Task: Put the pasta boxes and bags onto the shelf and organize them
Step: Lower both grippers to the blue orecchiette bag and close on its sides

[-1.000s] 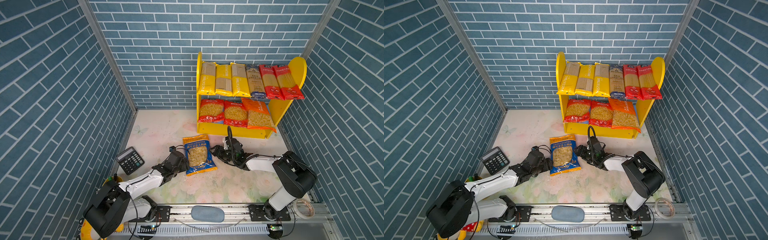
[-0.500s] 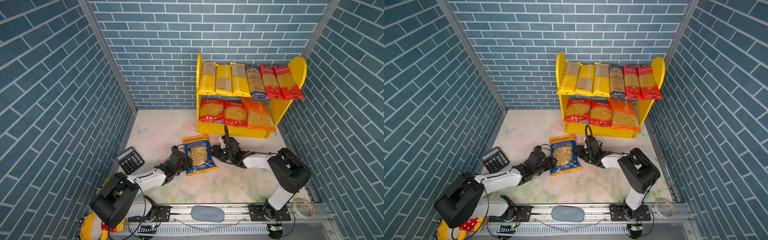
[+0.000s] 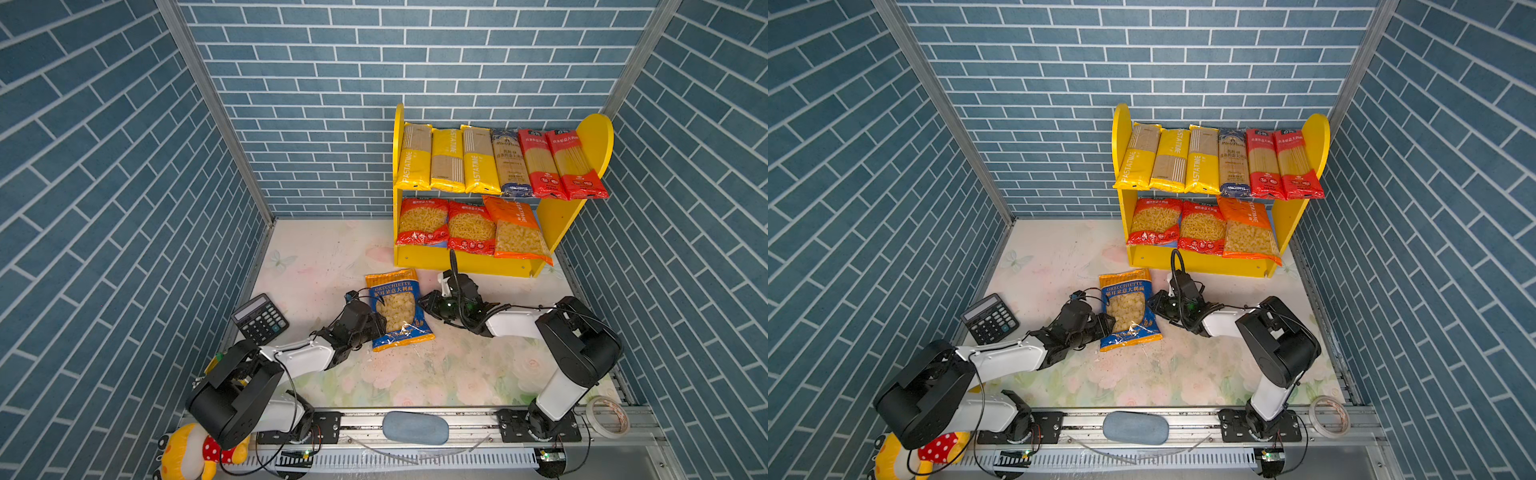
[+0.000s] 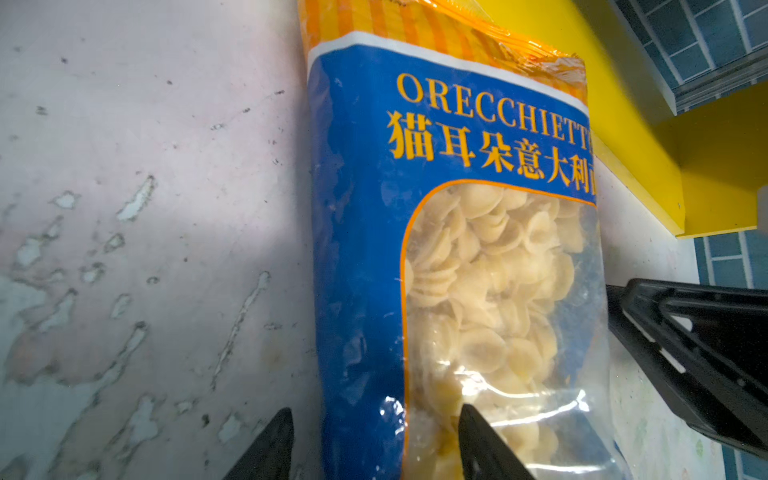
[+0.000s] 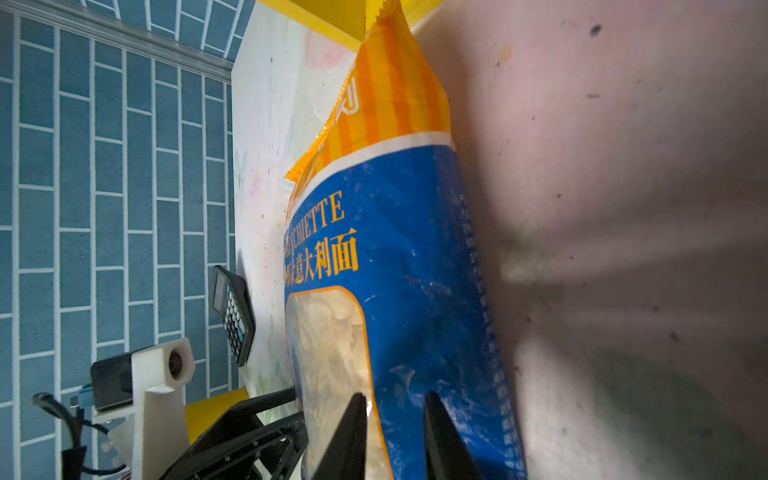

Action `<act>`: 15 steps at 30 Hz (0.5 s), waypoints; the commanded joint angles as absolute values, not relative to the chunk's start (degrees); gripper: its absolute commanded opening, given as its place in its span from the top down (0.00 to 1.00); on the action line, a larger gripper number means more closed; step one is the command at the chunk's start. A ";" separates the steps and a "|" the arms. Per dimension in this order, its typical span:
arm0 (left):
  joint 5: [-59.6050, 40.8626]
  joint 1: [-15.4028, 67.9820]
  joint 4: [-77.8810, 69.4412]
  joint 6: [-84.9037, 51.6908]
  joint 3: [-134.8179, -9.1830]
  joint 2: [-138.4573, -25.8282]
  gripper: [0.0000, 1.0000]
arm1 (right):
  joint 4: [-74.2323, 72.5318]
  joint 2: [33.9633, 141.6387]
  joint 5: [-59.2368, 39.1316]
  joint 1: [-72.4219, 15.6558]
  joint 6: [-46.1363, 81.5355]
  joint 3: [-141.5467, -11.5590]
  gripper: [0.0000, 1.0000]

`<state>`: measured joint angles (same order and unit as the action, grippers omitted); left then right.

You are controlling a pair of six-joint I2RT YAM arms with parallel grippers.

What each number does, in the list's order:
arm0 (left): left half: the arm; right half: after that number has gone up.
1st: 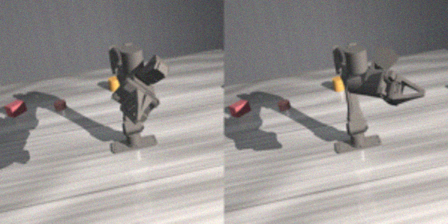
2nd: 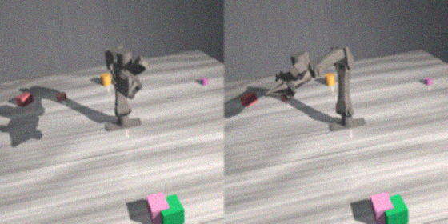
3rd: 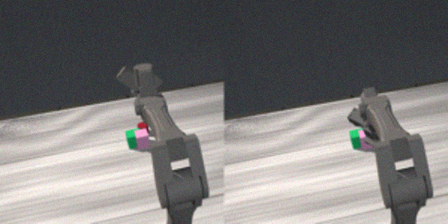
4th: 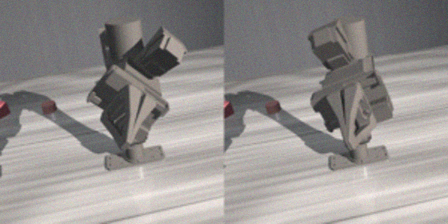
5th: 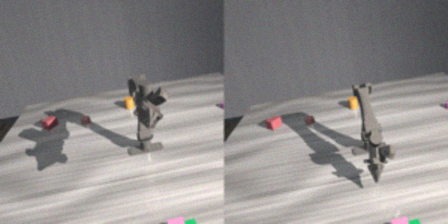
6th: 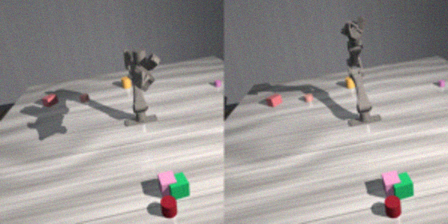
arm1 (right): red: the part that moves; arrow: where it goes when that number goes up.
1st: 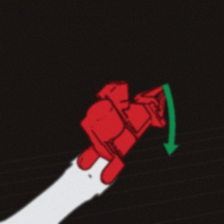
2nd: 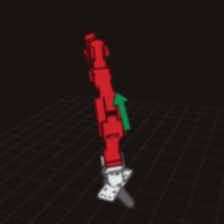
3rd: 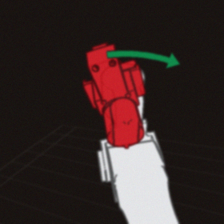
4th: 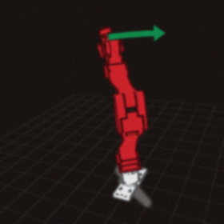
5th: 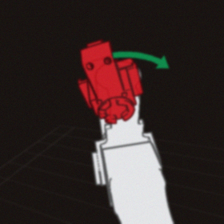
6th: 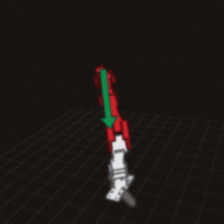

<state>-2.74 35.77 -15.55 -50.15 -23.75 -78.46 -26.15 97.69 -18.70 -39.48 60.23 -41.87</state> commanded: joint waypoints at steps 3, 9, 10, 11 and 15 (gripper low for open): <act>-5.20 36.68 -16.50 -48.61 -25.23 -80.71 0.39 | -24.84 95.31 -17.76 -39.73 59.38 -40.24 0.58; -2.49 34.75 -8.14 -43.92 -25.65 -74.97 0.36 | -19.57 93.48 -16.05 -39.71 55.77 -39.42 0.33; -2.78 33.96 -7.60 -43.56 -25.45 -74.49 0.35 | -18.50 93.87 -16.42 -39.73 55.24 -39.92 0.31; -3.49 32.88 -7.39 -43.32 -25.19 -74.03 0.35 | -17.60 94.63 -17.35 -39.73 54.81 -40.66 0.29; -6.06 30.43 -9.86 -42.95 -24.08 -73.69 0.35 | -17.06 97.73 -19.31 -40.03 54.65 -42.75 0.22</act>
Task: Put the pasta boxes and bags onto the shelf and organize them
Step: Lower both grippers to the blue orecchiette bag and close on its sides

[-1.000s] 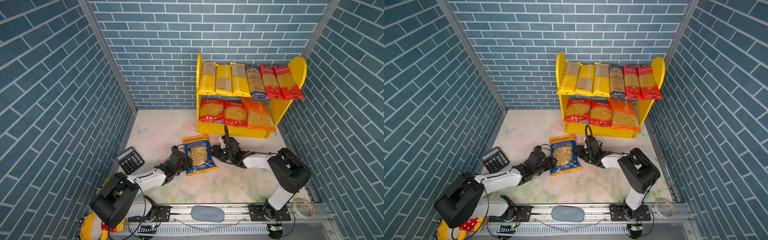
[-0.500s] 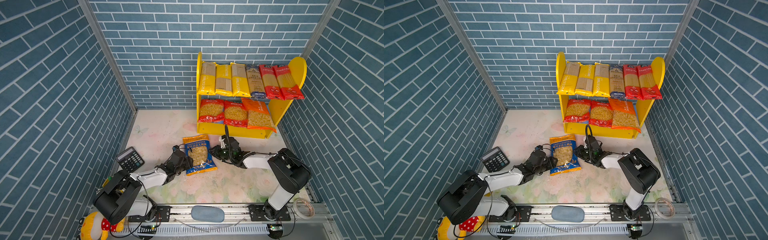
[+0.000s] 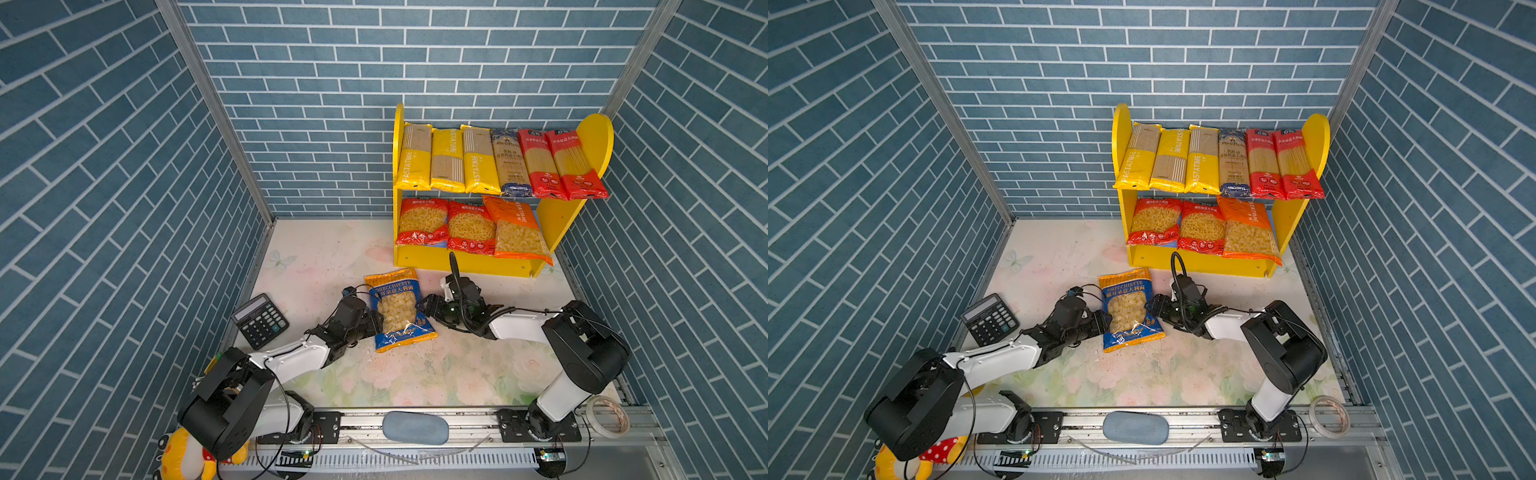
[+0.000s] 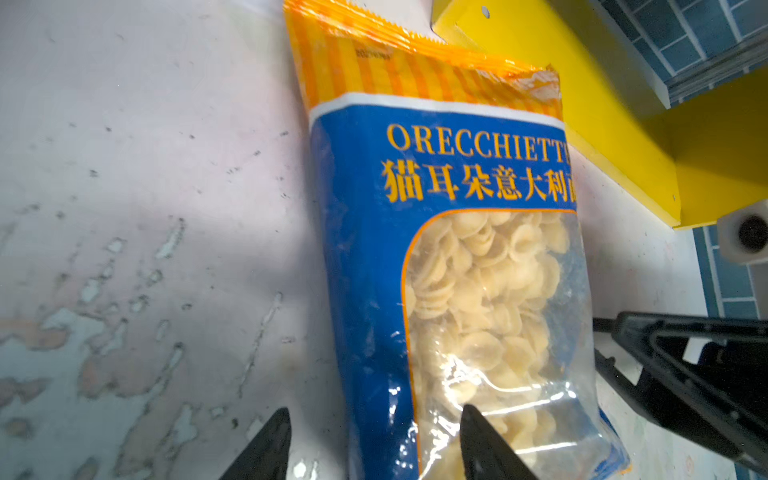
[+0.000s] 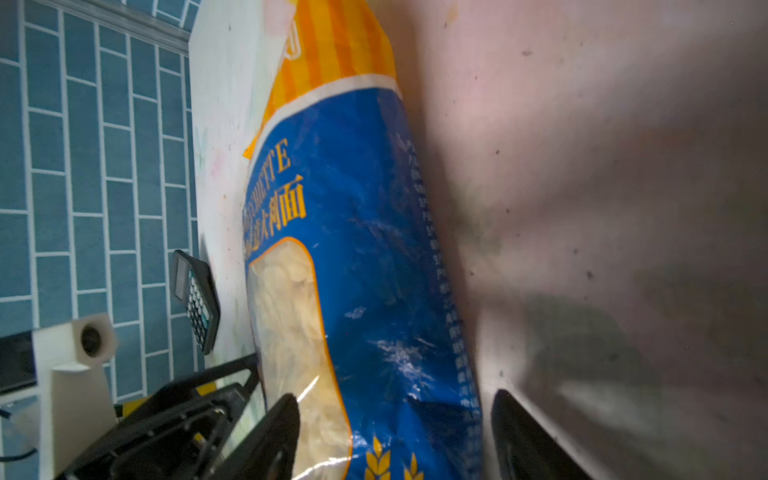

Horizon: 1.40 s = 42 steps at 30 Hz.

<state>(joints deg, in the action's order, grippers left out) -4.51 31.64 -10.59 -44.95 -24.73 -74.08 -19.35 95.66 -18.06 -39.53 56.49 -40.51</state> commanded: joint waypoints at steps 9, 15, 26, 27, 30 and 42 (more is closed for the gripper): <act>-7.80 30.14 -14.80 -43.32 -23.73 -78.16 0.38 | -18.79 103.18 -21.88 -42.04 54.13 -47.07 0.23; -8.57 30.14 -17.70 -44.91 -22.57 -79.32 0.46 | -22.71 103.94 -22.64 -43.24 54.05 -47.30 0.39; -9.56 31.53 -19.51 -45.95 -23.24 -80.73 0.59 | -27.60 101.12 -20.93 -43.48 54.05 -44.45 0.71; -9.62 31.93 -19.58 -46.13 -23.60 -80.88 0.59 | -27.83 100.99 -20.75 -43.47 54.05 -44.35 0.73; -9.58 33.17 -19.25 -46.35 -24.46 -80.93 0.60 | -28.23 100.13 -20.41 -43.42 53.88 -43.75 0.78; -8.66 38.84 -17.75 -46.58 -29.61 -81.41 0.61 | -23.93 90.65 -19.25 -37.97 51.48 -38.30 0.93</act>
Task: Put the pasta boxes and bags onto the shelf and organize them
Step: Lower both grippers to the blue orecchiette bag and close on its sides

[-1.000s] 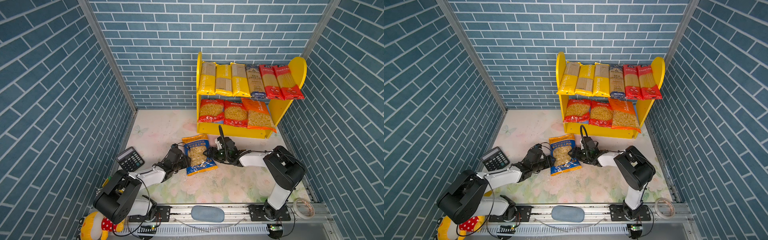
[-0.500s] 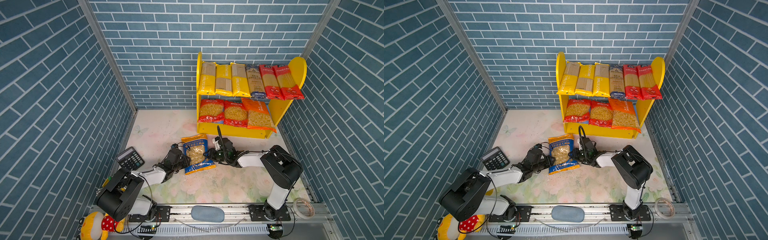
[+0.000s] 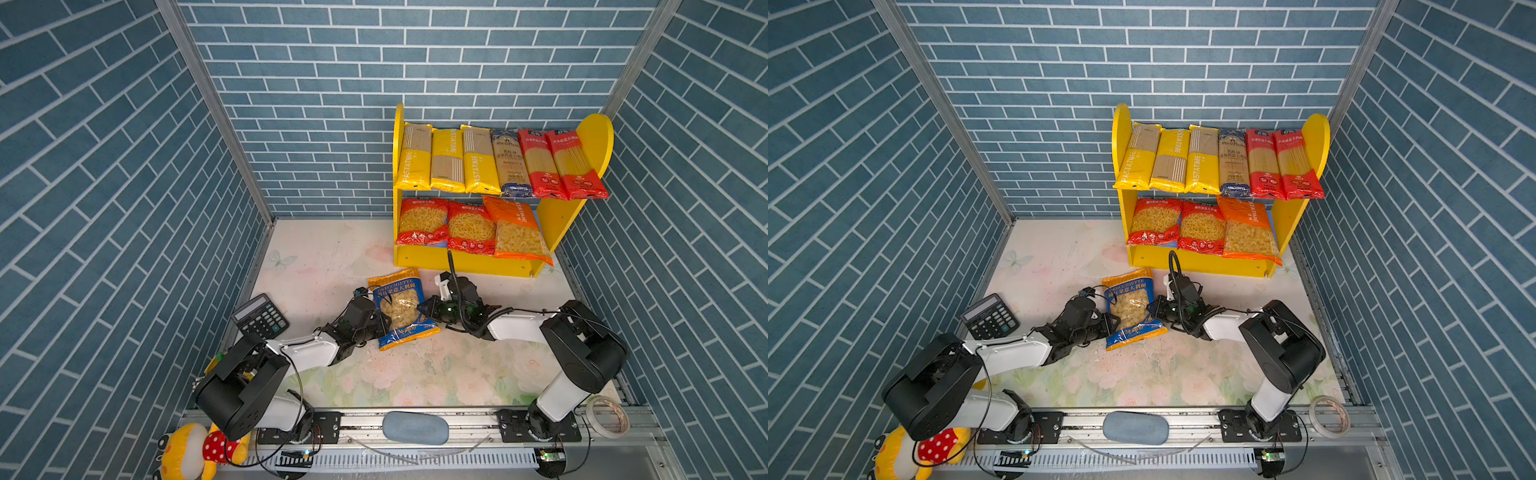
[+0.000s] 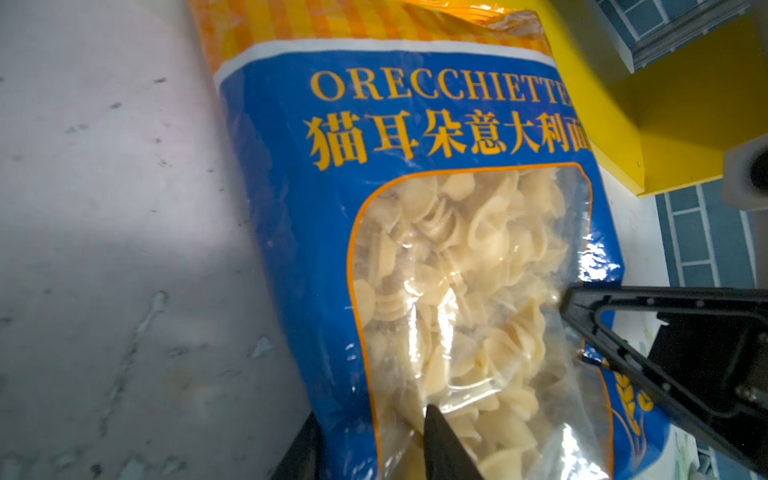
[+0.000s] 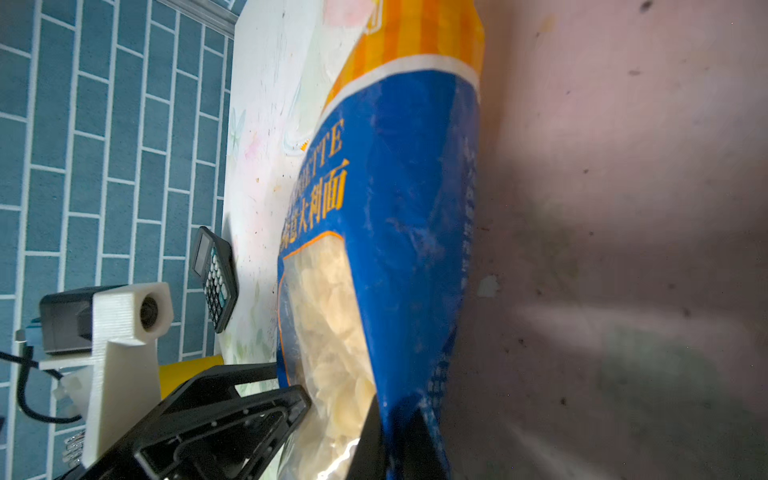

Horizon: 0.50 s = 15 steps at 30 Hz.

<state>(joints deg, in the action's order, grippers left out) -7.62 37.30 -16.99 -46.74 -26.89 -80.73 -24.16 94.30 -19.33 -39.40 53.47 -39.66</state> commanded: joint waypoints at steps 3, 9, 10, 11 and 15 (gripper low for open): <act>-8.45 40.69 -17.74 -46.61 -31.57 -82.81 0.61 | -21.42 87.67 -19.08 -36.20 50.42 -36.75 0.96; -8.26 43.72 -17.74 -46.69 -34.45 -84.60 0.60 | -14.17 80.18 -18.05 -34.21 48.37 -33.64 0.98; -8.26 43.84 -17.65 -46.76 -34.45 -84.58 0.60 | -12.87 78.96 -17.70 -34.08 48.11 -33.18 0.98; -8.18 43.86 -17.64 -46.82 -34.29 -84.38 0.60 | -11.55 77.61 -17.27 -34.02 47.84 -32.65 0.98; -7.06 43.74 -16.39 -46.13 -33.23 -82.98 0.59 | -7.89 73.96 -15.92 -33.96 47.72 -30.62 0.90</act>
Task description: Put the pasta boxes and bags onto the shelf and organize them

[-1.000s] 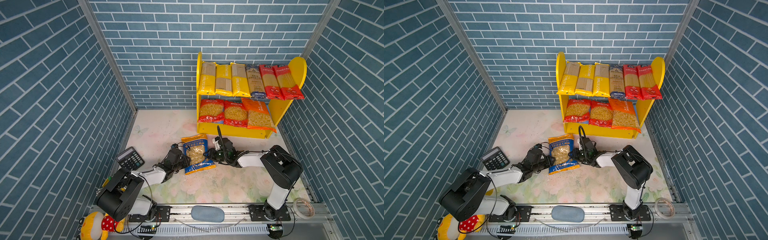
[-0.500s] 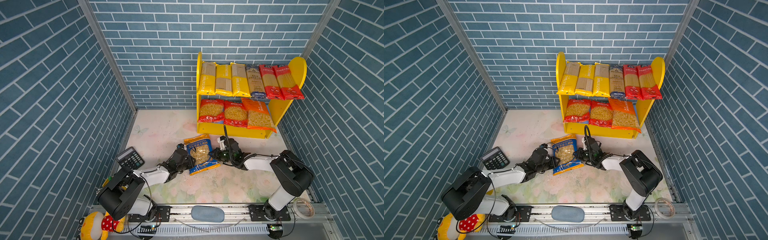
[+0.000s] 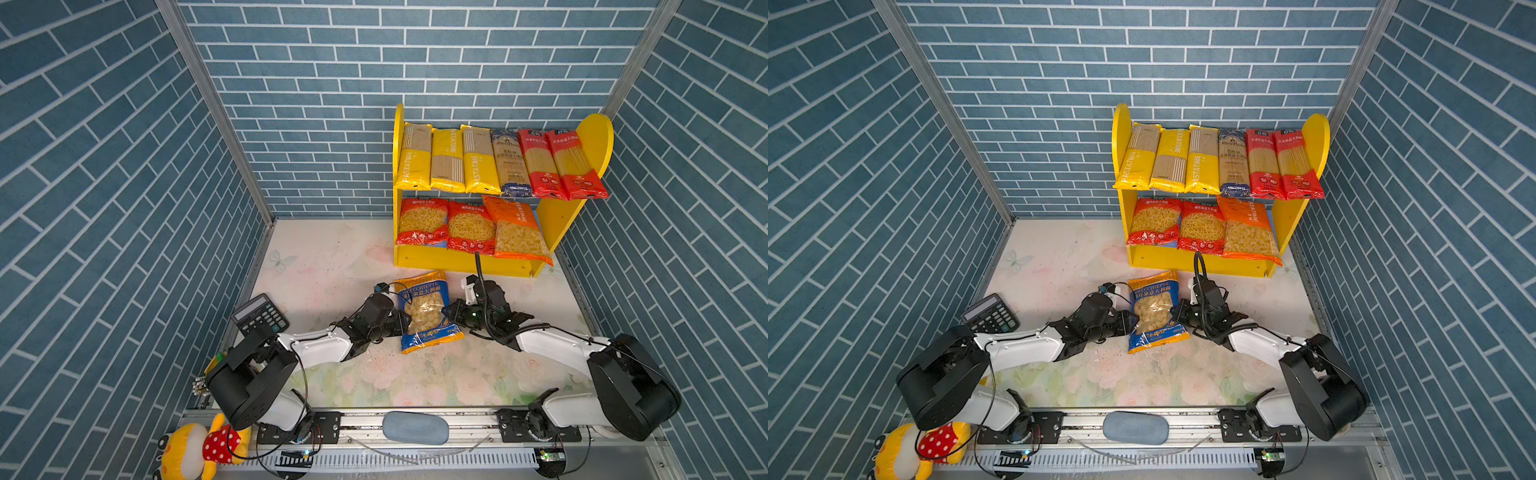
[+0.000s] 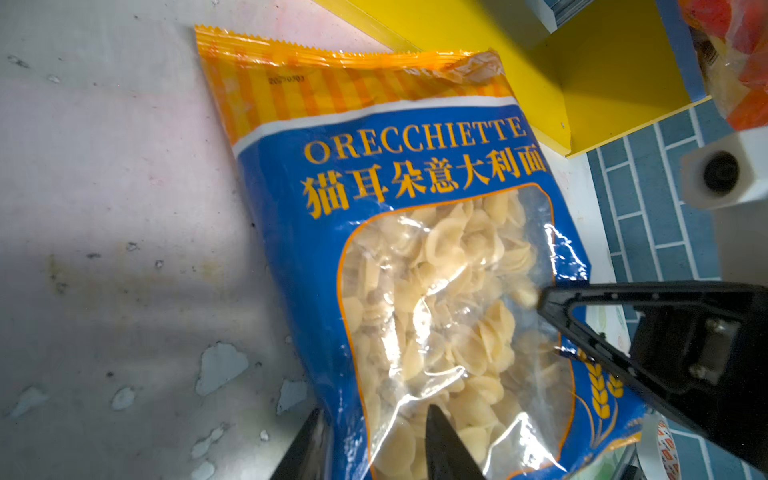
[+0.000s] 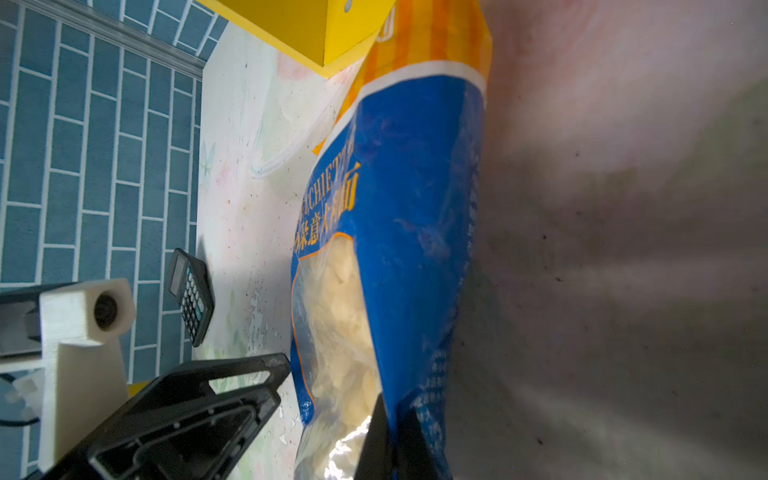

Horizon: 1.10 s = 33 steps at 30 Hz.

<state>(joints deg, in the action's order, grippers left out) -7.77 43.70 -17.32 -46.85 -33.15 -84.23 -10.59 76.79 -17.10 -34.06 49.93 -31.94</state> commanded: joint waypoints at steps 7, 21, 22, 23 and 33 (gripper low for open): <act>-6.81 43.25 -13.62 -45.48 -31.82 -80.50 0.49 | 1.29 71.86 -18.28 -31.04 45.75 -30.65 0.56; -11.86 43.16 -23.23 -49.84 -30.30 -87.43 0.33 | 7.09 73.81 -19.28 -28.48 41.75 -35.26 0.32; -11.87 43.15 -23.38 -49.91 -30.40 -88.06 0.33 | 7.12 73.91 -19.12 -28.52 41.75 -35.42 0.32; -11.76 43.15 -23.46 -49.84 -30.62 -88.53 0.33 | 6.81 74.09 -19.15 -28.72 41.87 -35.58 0.32; -13.39 43.15 -25.48 -49.86 -32.55 -93.13 0.42 | 2.02 80.04 -17.49 -34.01 43.54 -37.32 0.36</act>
<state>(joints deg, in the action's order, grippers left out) -12.36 43.38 -24.62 -49.84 -31.57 -91.79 3.70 78.74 -18.57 -33.30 43.62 -35.16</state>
